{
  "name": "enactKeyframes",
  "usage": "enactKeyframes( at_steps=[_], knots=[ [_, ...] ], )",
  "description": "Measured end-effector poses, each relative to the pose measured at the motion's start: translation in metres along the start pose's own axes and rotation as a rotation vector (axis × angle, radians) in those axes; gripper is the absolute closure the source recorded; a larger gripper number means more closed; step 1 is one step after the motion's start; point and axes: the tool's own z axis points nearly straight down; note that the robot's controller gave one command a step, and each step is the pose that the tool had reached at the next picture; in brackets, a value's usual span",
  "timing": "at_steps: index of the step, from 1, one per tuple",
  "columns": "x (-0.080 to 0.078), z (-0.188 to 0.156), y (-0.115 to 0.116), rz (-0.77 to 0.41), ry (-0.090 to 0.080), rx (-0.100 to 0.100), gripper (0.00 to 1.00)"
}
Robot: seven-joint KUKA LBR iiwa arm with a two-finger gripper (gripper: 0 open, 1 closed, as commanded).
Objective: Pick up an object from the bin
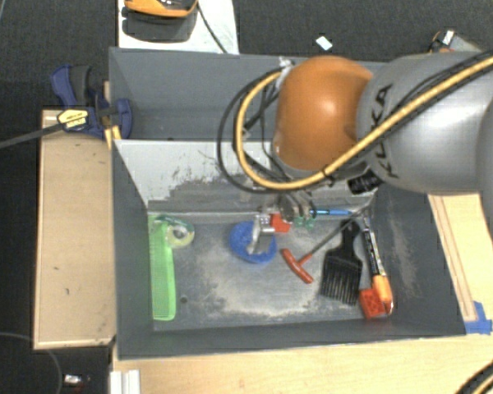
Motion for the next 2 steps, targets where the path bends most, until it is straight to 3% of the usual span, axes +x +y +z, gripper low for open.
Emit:
enactKeyframes(
  at_steps=[1,2],
  knots=[
    [0.0,0.0,0.0,0.002,0.0,0.0,0.0],
    [-0.007,0.043,-0.016,0.151,-0.003,-0.001,0.0]
  ],
)
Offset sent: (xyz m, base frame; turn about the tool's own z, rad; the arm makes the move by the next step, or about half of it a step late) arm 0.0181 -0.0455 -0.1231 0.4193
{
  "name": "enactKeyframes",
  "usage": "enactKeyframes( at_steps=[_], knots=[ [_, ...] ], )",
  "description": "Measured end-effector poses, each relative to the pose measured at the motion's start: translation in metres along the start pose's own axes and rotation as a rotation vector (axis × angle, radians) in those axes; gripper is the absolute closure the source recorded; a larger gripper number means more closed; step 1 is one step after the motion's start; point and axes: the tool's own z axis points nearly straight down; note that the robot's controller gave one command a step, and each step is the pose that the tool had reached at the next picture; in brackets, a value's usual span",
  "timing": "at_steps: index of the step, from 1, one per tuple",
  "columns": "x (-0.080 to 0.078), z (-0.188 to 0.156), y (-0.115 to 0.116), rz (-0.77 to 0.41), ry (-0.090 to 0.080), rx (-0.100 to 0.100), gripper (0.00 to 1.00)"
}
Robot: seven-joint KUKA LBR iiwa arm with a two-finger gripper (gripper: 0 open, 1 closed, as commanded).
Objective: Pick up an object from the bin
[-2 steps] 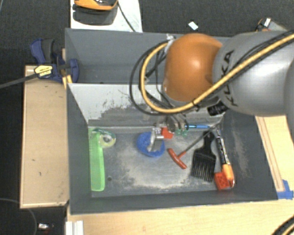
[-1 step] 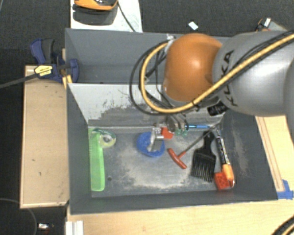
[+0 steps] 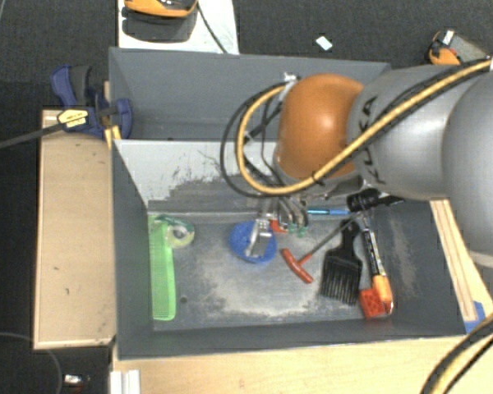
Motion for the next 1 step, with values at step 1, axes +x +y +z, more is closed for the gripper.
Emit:
enactKeyframes(
  at_steps=[1],
  knots=[
    [-0.0144,0.0587,-0.0247,-0.174,-0.001,0.0,0.0]
  ],
)
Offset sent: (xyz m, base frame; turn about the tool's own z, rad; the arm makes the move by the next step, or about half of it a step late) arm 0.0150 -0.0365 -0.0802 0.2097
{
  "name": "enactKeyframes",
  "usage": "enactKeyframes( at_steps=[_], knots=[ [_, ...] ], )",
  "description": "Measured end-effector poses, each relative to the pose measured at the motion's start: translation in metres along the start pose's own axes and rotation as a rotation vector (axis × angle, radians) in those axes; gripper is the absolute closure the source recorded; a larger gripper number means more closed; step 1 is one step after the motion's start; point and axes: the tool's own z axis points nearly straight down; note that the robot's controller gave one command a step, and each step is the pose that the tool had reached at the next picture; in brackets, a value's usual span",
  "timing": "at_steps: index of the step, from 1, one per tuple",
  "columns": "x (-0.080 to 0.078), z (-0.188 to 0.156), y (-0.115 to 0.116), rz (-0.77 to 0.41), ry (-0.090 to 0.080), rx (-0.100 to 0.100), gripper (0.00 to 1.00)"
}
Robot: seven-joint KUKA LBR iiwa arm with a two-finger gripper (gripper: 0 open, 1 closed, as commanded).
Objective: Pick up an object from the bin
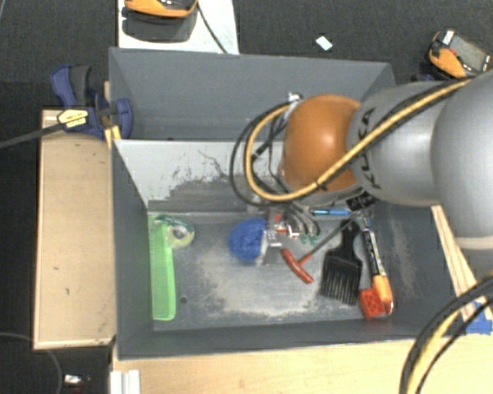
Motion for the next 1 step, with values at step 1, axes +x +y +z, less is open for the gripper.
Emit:
enactKeyframes(
  at_steps=[1],
  knots=[
    [-0.0025,0.0151,-0.0075,0.21,0.003,0.001,0.0]
  ],
)
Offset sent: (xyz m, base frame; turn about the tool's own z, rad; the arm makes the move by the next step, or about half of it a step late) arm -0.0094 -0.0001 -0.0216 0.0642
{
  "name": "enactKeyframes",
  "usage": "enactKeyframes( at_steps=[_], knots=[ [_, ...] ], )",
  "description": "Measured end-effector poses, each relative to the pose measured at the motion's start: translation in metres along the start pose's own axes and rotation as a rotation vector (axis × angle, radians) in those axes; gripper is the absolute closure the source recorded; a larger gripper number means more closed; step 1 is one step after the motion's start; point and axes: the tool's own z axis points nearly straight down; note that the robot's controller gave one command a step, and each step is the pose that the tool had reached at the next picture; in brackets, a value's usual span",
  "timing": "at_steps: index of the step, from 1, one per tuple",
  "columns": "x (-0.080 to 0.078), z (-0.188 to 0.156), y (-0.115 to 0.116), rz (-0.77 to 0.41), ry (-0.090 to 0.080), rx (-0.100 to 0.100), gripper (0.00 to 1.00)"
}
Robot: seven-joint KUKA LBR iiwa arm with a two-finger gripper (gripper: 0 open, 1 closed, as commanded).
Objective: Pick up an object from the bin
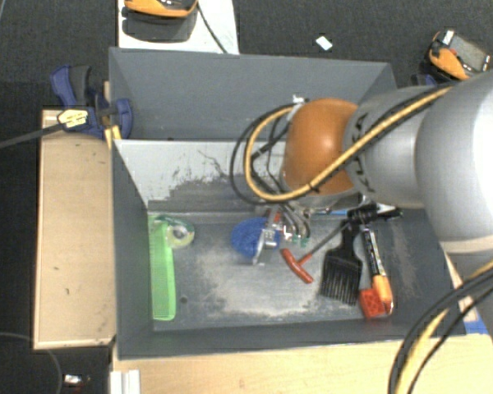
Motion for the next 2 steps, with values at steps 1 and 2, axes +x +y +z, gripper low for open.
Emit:
enactKeyframes(
  at_steps=[1,2],
  knots=[
    [0.0078,0.0037,0.0034,0.033,0.002,0.002,0.0],
    [0.0002,0.0004,0.0,0.126,-0.005,-0.001,1.0]
  ],
)
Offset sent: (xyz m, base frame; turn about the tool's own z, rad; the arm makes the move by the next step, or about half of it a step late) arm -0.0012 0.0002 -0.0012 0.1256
